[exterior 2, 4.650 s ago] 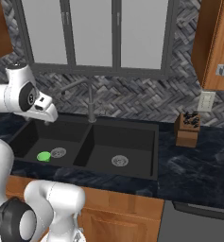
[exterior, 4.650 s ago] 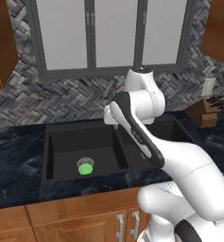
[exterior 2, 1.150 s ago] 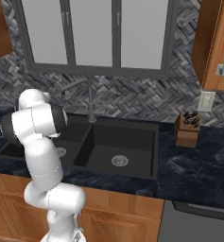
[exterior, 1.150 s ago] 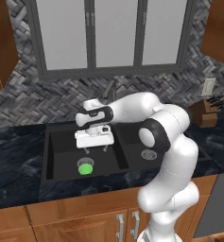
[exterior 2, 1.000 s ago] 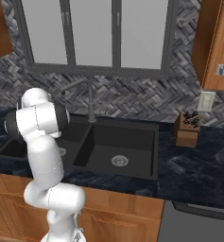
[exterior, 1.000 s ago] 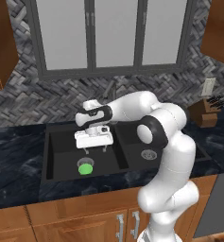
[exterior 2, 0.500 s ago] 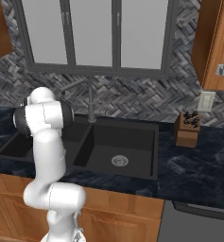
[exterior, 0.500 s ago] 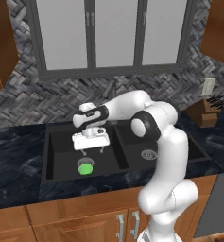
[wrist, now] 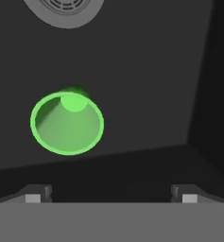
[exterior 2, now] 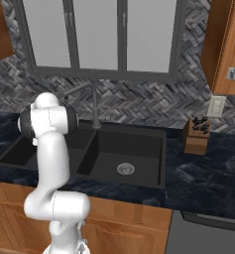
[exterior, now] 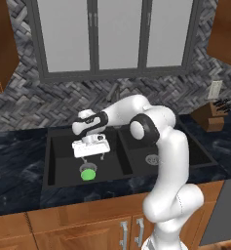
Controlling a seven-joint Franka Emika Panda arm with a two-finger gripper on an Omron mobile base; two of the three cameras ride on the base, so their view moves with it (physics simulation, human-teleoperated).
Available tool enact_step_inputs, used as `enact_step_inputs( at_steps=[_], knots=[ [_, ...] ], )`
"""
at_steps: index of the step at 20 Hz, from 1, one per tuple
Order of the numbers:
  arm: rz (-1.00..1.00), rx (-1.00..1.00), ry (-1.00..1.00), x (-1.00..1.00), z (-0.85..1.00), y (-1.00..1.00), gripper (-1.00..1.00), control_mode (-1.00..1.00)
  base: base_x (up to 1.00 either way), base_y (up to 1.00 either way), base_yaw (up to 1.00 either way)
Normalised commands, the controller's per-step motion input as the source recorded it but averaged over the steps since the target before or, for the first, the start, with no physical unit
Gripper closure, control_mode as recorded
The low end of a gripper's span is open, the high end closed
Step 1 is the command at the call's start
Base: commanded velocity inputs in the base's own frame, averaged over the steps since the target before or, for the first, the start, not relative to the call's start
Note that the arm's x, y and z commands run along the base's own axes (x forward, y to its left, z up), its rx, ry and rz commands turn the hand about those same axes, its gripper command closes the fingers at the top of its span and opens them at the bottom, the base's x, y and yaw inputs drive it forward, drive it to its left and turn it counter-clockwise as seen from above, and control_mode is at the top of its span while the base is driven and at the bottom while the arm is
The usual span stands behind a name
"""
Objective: Move any existing items from the left basin to the right basin for drying. Then move the measuring cup from the counter to the left basin of the sink for washing.
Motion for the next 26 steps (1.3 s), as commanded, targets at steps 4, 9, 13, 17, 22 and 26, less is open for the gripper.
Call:
enact_step_inputs(
  at_steps=[4, 9, 13, 17, 22, 26],
  knots=[
    [0.00, -0.01, 0.00, 0.18, -0.15, 0.03, -1.00, -1.00, 0.00, 0.00, 0.00],
    [0.00, 0.00, 0.00, 0.21, -0.12, 0.01, -1.00, -1.00, 0.00, 0.00, 0.00],
    [0.00, 0.00, 0.00, 0.18, -0.13, 0.00, -1.00, -1.00, 0.00, 0.00, 0.00],
    [-0.01, 0.00, 0.00, 0.19, -0.15, 0.01, -1.00, -1.00, 0.00, 0.00, 0.00],
    [-0.04, 0.00, 0.00, 0.23, -0.16, 0.04, -1.00, -1.00, 0.00, 0.00, 0.00],
    [-0.06, 0.00, 0.00, 0.21, -0.16, 0.06, -1.00, -1.00, 0.00, 0.00, 0.00]
  ],
)
